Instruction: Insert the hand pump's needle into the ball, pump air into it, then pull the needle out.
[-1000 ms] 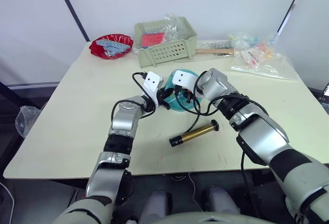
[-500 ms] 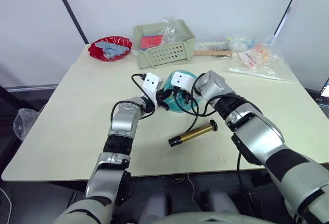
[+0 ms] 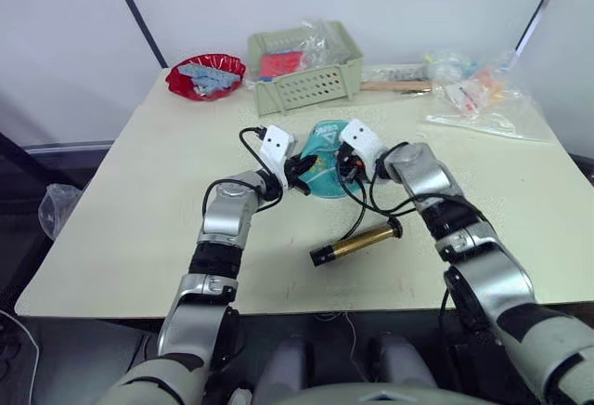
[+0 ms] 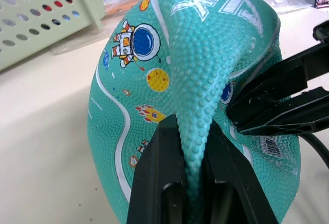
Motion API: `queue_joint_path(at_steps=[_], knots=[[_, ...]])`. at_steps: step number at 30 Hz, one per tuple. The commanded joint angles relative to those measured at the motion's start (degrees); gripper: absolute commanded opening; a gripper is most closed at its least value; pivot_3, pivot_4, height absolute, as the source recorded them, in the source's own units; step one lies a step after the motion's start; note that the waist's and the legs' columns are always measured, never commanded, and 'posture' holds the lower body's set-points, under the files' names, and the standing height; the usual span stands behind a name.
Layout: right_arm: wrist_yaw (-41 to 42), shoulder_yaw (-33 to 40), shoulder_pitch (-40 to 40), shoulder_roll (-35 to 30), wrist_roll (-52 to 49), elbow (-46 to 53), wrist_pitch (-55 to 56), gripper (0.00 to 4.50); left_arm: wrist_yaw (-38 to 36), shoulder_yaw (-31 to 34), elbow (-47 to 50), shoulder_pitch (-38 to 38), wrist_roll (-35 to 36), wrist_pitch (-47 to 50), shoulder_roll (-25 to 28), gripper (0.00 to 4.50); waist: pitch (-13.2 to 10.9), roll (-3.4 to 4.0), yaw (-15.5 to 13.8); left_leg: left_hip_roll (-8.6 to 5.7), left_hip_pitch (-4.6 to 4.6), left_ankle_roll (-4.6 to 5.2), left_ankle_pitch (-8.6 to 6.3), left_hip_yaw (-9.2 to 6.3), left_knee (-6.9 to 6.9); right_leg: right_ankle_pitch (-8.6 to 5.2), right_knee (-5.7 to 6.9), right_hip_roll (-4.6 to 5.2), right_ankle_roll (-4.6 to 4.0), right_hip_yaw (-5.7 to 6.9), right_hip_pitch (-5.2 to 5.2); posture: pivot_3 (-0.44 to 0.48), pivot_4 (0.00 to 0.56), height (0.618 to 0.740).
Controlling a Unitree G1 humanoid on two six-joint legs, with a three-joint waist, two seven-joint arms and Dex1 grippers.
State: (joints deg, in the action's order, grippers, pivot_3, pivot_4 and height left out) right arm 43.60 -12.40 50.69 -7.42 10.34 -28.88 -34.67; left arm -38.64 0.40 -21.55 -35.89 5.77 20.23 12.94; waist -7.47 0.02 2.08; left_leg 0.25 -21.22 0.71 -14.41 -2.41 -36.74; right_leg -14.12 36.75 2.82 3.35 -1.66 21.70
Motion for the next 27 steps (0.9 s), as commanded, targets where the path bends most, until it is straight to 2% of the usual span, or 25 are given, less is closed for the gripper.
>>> queue_joint_path(at_steps=[1, 5, 7, 8, 9, 10, 12, 13, 15, 21, 27], knots=[[-1.23, -0.31, -1.96, 0.24, -1.49, 2.65, 0.29, 0.41, -2.03, -4.34, -2.75, 0.98, -0.02, 1.11, -2.08, 0.00, -0.12, -0.07, -0.25, -0.01, -0.05, 0.00, 0.00, -0.09, -0.01, -0.01, -0.02, 0.01, 0.00, 0.05, 0.00, 0.000, 0.150, 0.740], [-2.12, -0.71, -3.37, -0.36, -1.98, 4.57, 1.82, 0.41, -2.28, -4.52, -3.02, 1.00, -0.11, 0.89, -1.91, 0.00, -0.25, -0.06, -0.29, -0.07, -0.08, 0.00, 0.00, -0.10, 0.00, -0.06, -0.04, 0.18, 0.08, 0.06, 0.00, 0.000, 0.150, 0.740], [-1.63, -0.69, -4.40, -0.56, -3.00, 5.96, 1.53, 1.42, -2.41, -4.65, -3.15, 0.98, -0.17, 0.77, -1.79, 0.00, -0.30, -0.10, -0.29, -0.16, -0.12, 0.00, 0.00, -0.07, -0.01, -0.10, -0.06, 0.33, 0.19, 0.06, -0.01, 0.000, 0.150, 0.740], [-1.15, -0.69, -4.89, -0.81, -3.54, 6.86, 1.04, 1.66, -2.37, -4.64, -3.35, 0.81, -0.18, 0.74, -1.84, 0.00, -0.31, -0.10, -0.29, -0.17, -0.14, 0.00, 0.00, -0.08, -0.02, -0.11, -0.08, 0.35, 0.21, 0.06, -0.01, 0.000, 0.150, 0.740], [-1.01, -0.76, -5.29, -1.16, -3.76, 7.71, 0.83, 2.25, -2.33, -4.63, -3.52, 0.68, -0.21, 0.70, -1.88, 0.00, -0.32, -0.10, -0.30, -0.17, -0.17, 0.01, 0.00, -0.10, -0.02, -0.11, -0.10, 0.35, 0.21, 0.07, 0.00, 0.000, 0.150, 0.740], [-0.97, -0.88, -5.55, -1.46, -3.88, 8.30, 0.74, 2.45, -2.30, -4.62, -3.64, 0.60, -0.23, 0.66, -1.91, 0.00, -0.34, -0.11, -0.36, -0.18, -0.18, 0.01, 0.00, -0.12, -0.02, -0.11, -0.10, 0.35, 0.21, 0.07, 0.00, 0.000, 0.150, 0.740], [-1.59, 0.61, -6.40, -2.36, -5.01, 10.15, 1.01, 3.35, -2.31, -4.71, -3.81, 0.50, -0.31, 0.55, -2.00, 0.00, -0.39, -0.08, -0.40, -0.18, -0.29, 0.01, 0.00, -0.28, -0.03, -0.12, -0.10, 0.34, 0.21, 0.21, 0.05, 0.000, 0.150, 0.740], [-2.24, 1.22, -6.68, -2.79, -5.34, 10.67, 1.41, 3.59, -2.29, -4.71, -3.86, 0.46, -0.28, 0.56, -2.07, 0.00, -0.42, -0.08, -0.44, -0.17, -0.33, 0.01, 0.00, -0.36, -0.04, -0.12, -0.10, 0.33, 0.21, 0.28, 0.06, 0.000, 0.150, 0.740], [-3.11, 1.68, -7.30, -4.28, -5.29, 11.55, 2.50, 4.44, -2.37, -4.81, -4.02, 0.40, -0.34, 0.42, -2.09, 0.00, -0.47, -0.05, -0.59, -0.16, -0.41, 0.00, 0.01, -0.55, -0.05, -0.13, -0.10, 0.29, 0.19, 0.47, 0.09, 0.000, 0.150, 0.740], [-2.46, 3.46, -10.86, -7.19, -8.98, 18.50, 0.71, 4.48, -2.54, -4.99, -4.59, -0.02, -0.40, 0.02, -2.24, 0.00, -0.71, 0.08, -1.64, -0.21, -0.70, -0.26, 0.18, -0.96, -0.05, -0.14, -0.14, 0.28, 0.16, 0.84, 0.18, 0.000, 0.150, 0.740], [-1.62, 7.29, -18.87, -11.91, -13.59, 31.03, -0.05, 4.48, -2.90, -5.53, -5.77, -0.45, -0.76, -0.68, -2.37, 0.00, -0.75, 0.08, -2.50, -0.61, -1.18, -0.26, 0.18, -1.30, -0.01, -0.04, -0.43, 0.34, -0.04, 0.91, 0.31, 0.000, 0.150, 0.740]])
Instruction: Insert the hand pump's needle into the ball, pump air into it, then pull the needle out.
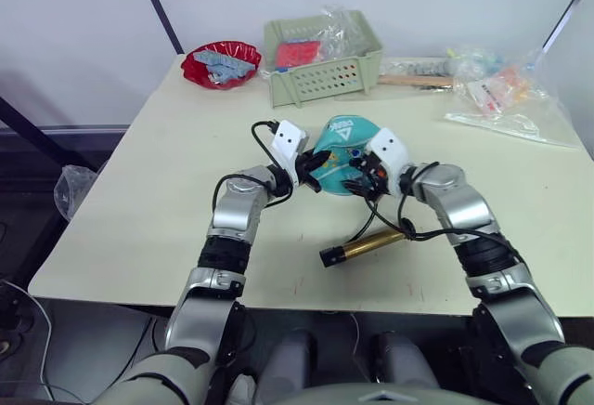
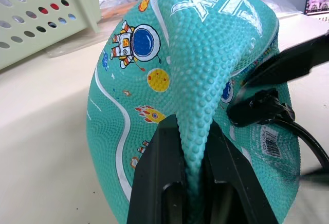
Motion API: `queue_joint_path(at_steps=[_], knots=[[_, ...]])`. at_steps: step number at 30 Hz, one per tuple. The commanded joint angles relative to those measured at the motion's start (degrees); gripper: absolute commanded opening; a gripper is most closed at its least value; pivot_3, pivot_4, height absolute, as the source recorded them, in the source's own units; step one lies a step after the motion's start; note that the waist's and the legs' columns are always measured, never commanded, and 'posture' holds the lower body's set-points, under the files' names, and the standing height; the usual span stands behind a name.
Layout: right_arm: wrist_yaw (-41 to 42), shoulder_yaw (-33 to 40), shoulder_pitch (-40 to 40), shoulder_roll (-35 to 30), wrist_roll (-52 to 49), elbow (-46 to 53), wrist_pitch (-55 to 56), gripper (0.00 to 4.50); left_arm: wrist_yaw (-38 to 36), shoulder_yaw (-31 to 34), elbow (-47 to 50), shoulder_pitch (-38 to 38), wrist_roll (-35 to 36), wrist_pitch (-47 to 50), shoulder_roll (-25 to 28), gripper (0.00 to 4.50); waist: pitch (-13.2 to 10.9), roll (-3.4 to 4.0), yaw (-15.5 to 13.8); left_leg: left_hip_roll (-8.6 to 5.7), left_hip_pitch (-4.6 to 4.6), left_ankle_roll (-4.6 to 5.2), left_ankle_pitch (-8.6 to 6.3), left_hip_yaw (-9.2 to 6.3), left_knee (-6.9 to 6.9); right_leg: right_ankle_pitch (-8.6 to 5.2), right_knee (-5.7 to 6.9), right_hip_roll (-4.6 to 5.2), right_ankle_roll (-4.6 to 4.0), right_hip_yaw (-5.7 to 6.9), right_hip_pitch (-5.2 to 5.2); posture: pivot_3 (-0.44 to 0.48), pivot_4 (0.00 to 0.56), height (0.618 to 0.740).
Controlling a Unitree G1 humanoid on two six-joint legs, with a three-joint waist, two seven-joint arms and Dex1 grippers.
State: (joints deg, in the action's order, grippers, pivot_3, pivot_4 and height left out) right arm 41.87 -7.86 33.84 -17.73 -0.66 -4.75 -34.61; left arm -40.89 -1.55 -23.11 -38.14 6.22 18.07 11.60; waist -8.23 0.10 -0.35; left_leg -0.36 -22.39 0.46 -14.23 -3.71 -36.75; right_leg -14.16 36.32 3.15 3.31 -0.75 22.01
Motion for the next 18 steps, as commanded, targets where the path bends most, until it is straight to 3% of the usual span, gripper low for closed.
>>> queue_joint_path(at_steps=[1, 8, 18], knots=[[0.26, 2.82, -2.99, -2.30, -2.97, 8.19, -0.27, 4.48, -0.66, -3.62, -4.19, 1.82, -1.14, 1.48, -1.03, 0.00, 0.00, 0.01, -0.36, -0.02, -0.09, 0.00, 0.00, -0.01, 0.00, 0.01, -0.01, 0.00, -0.01, 0.00, 0.08, 0.000, 0.150, 0.740], [0.50, 9.11, -13.41, -5.34, -8.94, 18.36, 7.23, 4.48, -1.25, -4.18, -7.28, -0.57, -1.74, -0.29, -0.25, 0.00, -0.05, -0.02, -0.59, -0.13, -0.38, 0.00, 0.00, -0.36, 0.00, -0.09, -0.30, 0.00, 0.18, 0.25, 0.08, 0.000, 0.150, 0.740], [4.42, 19.48, -25.14, -10.73, -20.01, 24.92, 8.02, 4.48, -3.96, -5.41, -14.46, -5.07, -3.10, -4.26, 1.13, 0.00, -0.13, -0.08, -0.82, -0.22, -0.39, -0.05, 0.07, -0.61, -0.04, -0.14, -0.38, -0.01, 0.27, 0.55, -0.16, 0.000, 0.150, 0.740]])
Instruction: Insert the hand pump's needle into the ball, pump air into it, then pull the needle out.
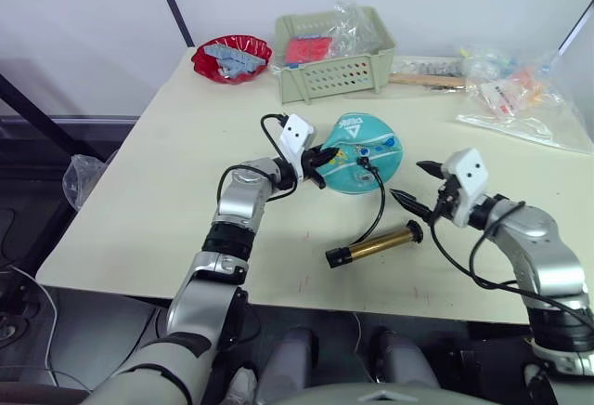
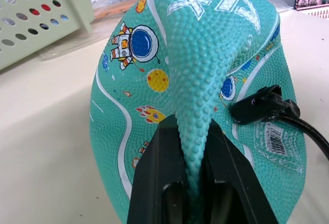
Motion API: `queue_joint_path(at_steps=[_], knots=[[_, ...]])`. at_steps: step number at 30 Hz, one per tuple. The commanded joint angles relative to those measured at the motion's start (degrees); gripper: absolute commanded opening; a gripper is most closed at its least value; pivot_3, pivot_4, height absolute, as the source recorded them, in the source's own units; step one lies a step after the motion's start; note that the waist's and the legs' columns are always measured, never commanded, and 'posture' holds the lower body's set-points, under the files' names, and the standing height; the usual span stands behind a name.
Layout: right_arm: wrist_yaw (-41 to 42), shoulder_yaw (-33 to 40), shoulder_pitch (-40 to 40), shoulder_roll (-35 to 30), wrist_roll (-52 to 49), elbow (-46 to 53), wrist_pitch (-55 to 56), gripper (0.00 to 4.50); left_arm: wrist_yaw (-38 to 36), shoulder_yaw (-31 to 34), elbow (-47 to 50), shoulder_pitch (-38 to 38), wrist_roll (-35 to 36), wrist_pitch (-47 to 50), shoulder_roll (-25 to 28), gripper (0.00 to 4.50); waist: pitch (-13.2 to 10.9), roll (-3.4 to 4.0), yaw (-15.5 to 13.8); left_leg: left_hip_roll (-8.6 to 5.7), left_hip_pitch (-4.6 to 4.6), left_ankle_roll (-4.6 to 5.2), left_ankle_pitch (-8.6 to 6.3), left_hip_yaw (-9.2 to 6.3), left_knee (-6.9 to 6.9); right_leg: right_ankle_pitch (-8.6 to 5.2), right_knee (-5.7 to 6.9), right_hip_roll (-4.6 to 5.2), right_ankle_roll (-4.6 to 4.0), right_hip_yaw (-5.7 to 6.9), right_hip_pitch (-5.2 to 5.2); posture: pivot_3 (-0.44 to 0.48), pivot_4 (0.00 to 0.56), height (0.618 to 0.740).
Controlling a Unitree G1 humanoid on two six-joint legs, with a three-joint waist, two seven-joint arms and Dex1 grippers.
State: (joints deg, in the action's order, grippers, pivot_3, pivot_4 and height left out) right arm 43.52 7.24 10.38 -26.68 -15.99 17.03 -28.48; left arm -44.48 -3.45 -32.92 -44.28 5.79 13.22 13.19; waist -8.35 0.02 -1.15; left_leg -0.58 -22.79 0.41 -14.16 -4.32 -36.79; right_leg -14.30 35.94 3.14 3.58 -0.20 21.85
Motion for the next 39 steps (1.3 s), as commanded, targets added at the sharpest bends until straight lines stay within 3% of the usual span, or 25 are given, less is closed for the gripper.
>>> queue_joint_path(at_steps=[1, 9, 20, 23, 26, 30, 39], knots=[[4.40, 5.67, -3.28, -3.15, -6.50, 4.14, 1.45, 4.48, -0.33, -3.43, -5.16, 0.73, -2.66, 0.34, -0.65, 0.00, -0.02, 0.00, -0.06, -0.02, 0.01, 0.00, 0.00, 0.00, -0.01, 0.00, -0.01, 0.01, 0.00, 0.00, -0.02, 0.000, 0.150, 0.740], [10.90, 14.39, -11.55, -6.64, -13.37, 2.64, 9.02, 4.48, -0.72, -3.85, -7.47, -0.58, -2.98, -1.35, -0.71, 0.00, -0.08, -0.08, -0.44, -0.05, 0.01, 0.04, 0.03, -0.10, -0.13, -0.01, -0.03, 0.04, 0.02, 0.24, -0.15, 0.000, 0.150, 0.740], [16.70, 21.07, -19.11, -6.55, -16.88, -2.73, 22.65, 4.48, -2.00, -3.33, -6.32, -0.80, -2.11, -1.17, 0.12, 0.00, -0.19, -0.15, -0.30, -0.05, -0.02, 0.05, 0.03, -0.07, -0.15, -0.01, -0.04, 0.06, 0.02, 0.20, -0.20, 0.000, 0.150, 0.740], [16.15, 20.64, -18.84, -7.14, -16.93, -3.32, 22.99, 4.50, -1.19, -1.60, -5.38, -0.98, -0.38, -0.81, -0.64, 1.21, -0.33, -0.05, -0.19, -0.05, 0.00, 0.05, 0.03, -0.09, -0.15, -0.01, -0.03, 0.06, 0.03, 0.18, -0.19, 0.000, 0.150, 0.740], [16.65, 20.10, -18.64, -7.51, -17.07, -4.23, 23.68, 4.50, -0.21, -0.66, -5.00, -1.83, -0.38, -3.63, -0.38, 2.71, -0.69, -0.12, -0.07, -0.04, -0.02, 0.05, 0.03, -0.09, -0.17, -0.01, -0.02, 0.04, 0.03, 0.19, -0.18, 0.000, 0.150, 0.740], [17.09, 19.86, -18.33, -7.47, -17.60, -4.80, 24.39, 4.50, -0.21, 0.90, -1.25, -2.16, 1.31, -3.84, 0.19, 4.22, -1.11, -0.15, 0.39, -0.05, -0.13, 0.06, 0.02, -0.09, -0.14, 0.05, -0.02, 0.04, -0.09, 0.10, -0.08, 0.000, 0.150, 0.740], [18.53, 18.30, -17.38, -7.43, -17.48, -6.34, 25.99, 4.50, -2.97, 2.14, 14.41, 1.67, 5.05, 0.91, 2.96, 4.36, -1.70, -0.13, 0.46, -0.06, -0.21, -0.20, 0.16, 0.00, -0.03, 0.11, -0.03, 0.04, -0.18, -0.15, 0.13, 0.000, 0.150, 0.740]])
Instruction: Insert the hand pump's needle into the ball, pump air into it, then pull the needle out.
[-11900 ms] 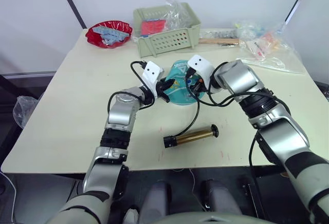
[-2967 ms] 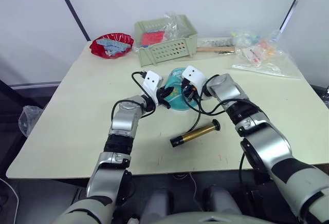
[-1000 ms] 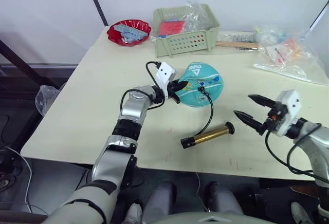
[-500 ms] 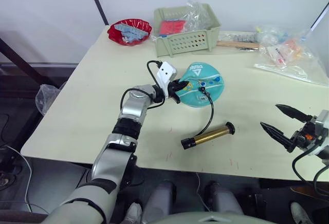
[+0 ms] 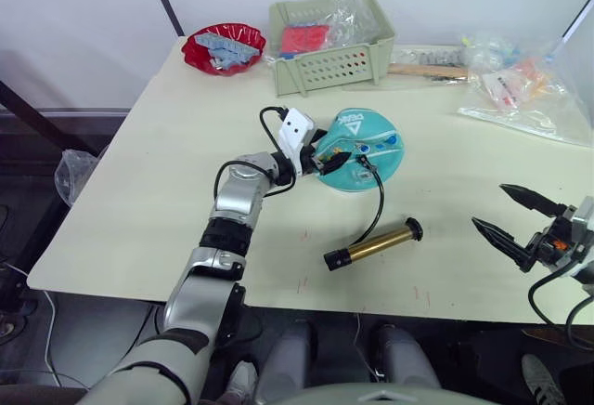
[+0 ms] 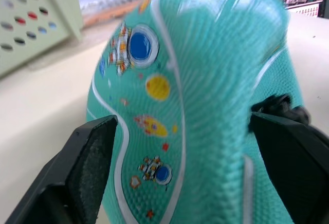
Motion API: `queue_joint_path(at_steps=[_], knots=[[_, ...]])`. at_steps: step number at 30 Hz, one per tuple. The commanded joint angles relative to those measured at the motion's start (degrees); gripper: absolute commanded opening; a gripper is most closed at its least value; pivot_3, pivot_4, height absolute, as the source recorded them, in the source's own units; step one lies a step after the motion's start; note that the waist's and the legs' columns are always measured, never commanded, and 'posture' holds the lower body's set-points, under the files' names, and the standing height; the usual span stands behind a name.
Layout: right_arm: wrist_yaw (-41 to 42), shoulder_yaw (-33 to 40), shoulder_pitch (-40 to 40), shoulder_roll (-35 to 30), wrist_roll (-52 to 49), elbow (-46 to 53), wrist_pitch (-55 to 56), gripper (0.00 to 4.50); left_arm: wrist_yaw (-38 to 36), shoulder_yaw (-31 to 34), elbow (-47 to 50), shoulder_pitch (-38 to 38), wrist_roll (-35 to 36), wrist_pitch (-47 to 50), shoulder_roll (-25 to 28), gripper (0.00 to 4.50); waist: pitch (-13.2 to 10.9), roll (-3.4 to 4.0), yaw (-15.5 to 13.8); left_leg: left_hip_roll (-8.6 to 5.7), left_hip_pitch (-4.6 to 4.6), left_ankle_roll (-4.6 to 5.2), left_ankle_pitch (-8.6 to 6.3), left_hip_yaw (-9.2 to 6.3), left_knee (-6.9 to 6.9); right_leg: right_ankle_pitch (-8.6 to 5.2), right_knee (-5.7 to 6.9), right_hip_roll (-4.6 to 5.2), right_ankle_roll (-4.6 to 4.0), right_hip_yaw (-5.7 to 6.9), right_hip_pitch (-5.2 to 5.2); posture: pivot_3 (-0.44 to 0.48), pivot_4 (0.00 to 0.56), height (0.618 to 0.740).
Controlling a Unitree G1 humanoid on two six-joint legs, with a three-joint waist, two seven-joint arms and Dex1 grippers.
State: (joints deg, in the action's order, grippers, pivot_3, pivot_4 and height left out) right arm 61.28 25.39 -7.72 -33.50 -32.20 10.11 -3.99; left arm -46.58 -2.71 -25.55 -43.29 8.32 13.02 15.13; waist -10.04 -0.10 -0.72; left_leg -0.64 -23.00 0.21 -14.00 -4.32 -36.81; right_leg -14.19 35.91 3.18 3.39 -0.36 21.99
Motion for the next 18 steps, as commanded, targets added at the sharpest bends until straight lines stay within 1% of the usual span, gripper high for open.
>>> queue_joint_path(at_steps=[1, 6, 11, 14, 18], knots=[[1.00, -0.19, 0.97, -0.57, -1.18, 0.38, 1.74, 4.50, -1.21, 2.02, 9.21, 1.23, 3.80, 1.99, 1.34, 4.36, -0.02, -0.01, 0.04, 0.00, 0.01, 0.00, 0.00, 0.01, 0.00, 0.00, 0.01, 0.00, 0.00, -0.03, 0.00, 0.000, 0.150, 0.740], [1.92, -1.90, 2.51, -0.51, -0.30, -0.86, 3.20, 4.50, -4.12, 4.69, 17.90, 6.62, 9.58, 3.99, 4.00, 4.36, -0.03, -0.01, 0.43, -0.01, 0.15, 0.00, 0.00, 0.32, -0.01, 0.01, 0.06, 0.04, 0.05, -0.42, 0.01, 0.000, 0.150, 0.740], [2.83, -2.33, 2.83, -0.95, -0.31, -2.24, 4.33, 4.50, -5.70, 6.93, 23.35, 13.10, 12.84, 5.80, 8.54, 4.36, -0.03, -0.02, 0.82, -0.09, 0.19, 0.26, -0.15, 0.94, -0.09, 0.06, 0.06, 0.22, 0.31, -0.97, 0.18, 0.000, 0.150, 0.740], [3.68, -2.44, 2.01, -1.15, -0.14, -3.09, 4.79, 4.50, -7.74, 7.71, 26.19, 18.52, 13.85, 6.08, 12.29, 4.36, -0.03, -0.05, 0.92, -0.09, 0.15, 0.35, -0.21, 1.13, -0.12, 0.10, 0.12, 0.33, 0.38, -1.23, 0.38, 0.000, 0.150, 0.740], [4.97, -2.09, 0.43, -1.62, 0.53, -4.77, 6.43, 4.50, -9.27, 9.32, 27.93, 24.76, 15.03, 5.67, 15.83, 4.36, -0.10, -0.18, 0.88, -0.09, 0.14, 0.63, -0.38, 1.72, -0.24, 0.06, 0.59, 0.40, 0.50, -1.89, 0.85, 0.000, 0.150, 0.740]])
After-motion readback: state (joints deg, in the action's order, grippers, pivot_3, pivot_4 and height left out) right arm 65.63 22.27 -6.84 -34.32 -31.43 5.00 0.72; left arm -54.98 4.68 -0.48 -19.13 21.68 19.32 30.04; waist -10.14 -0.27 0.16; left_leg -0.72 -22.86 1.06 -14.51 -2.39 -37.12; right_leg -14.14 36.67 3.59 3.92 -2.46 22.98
